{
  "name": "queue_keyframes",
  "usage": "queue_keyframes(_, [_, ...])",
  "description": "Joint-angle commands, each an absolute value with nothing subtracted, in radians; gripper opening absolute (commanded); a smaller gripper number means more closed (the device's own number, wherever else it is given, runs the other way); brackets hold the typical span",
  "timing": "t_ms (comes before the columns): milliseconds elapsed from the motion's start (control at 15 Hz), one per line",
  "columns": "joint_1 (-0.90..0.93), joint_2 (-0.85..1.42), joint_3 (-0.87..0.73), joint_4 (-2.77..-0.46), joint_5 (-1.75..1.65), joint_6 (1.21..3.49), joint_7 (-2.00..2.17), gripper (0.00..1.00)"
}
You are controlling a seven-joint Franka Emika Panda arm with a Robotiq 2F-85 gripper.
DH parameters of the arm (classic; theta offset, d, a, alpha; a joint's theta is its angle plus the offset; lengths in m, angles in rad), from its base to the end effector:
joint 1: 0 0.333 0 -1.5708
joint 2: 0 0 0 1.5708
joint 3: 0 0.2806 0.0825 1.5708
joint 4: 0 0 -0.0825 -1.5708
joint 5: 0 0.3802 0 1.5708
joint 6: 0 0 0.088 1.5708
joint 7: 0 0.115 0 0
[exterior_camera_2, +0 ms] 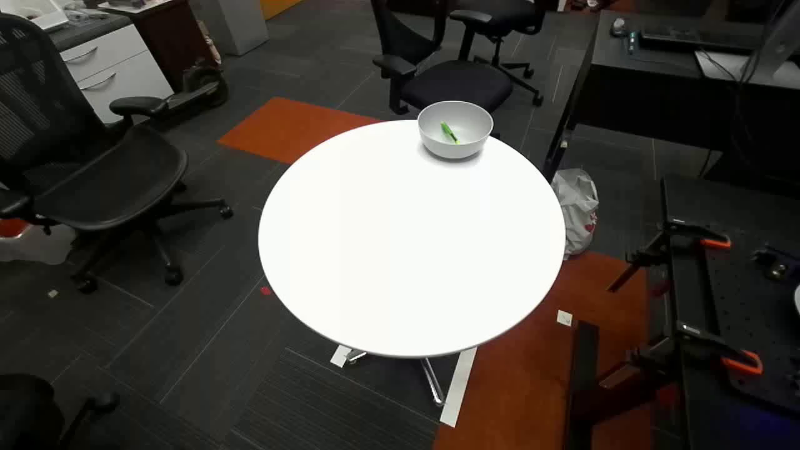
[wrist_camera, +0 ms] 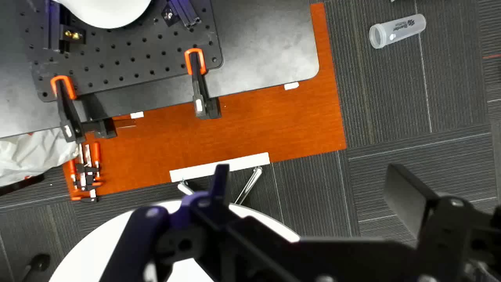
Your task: Remove the marker from the bowl and put it on the table
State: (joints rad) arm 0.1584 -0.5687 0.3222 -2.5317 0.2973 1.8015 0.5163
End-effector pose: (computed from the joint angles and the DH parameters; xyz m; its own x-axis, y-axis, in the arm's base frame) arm 0.3220 0.1927 0.4063 0.9603 -0.1885 -0.2056 -0.1925 -0.9813 0.0006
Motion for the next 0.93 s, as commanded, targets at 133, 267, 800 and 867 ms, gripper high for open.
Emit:
queue_keyframes(133, [0.161, -0.568, 0.319, -2.53, 0.295, 1.799, 0.518, 1.0])
queue_keyframes(267, [0.161, -0.568, 0.319, -2.53, 0.295, 1.799, 0.518, 1.0])
queue_keyframes(800, [0.055, -0.539, 0.286, -2.513, 0.106, 1.867, 0.531, 1.0])
queue_keyframes(867, [0.032, -0.527, 0.275, -2.508, 0.073, 1.89, 0.535, 1.0])
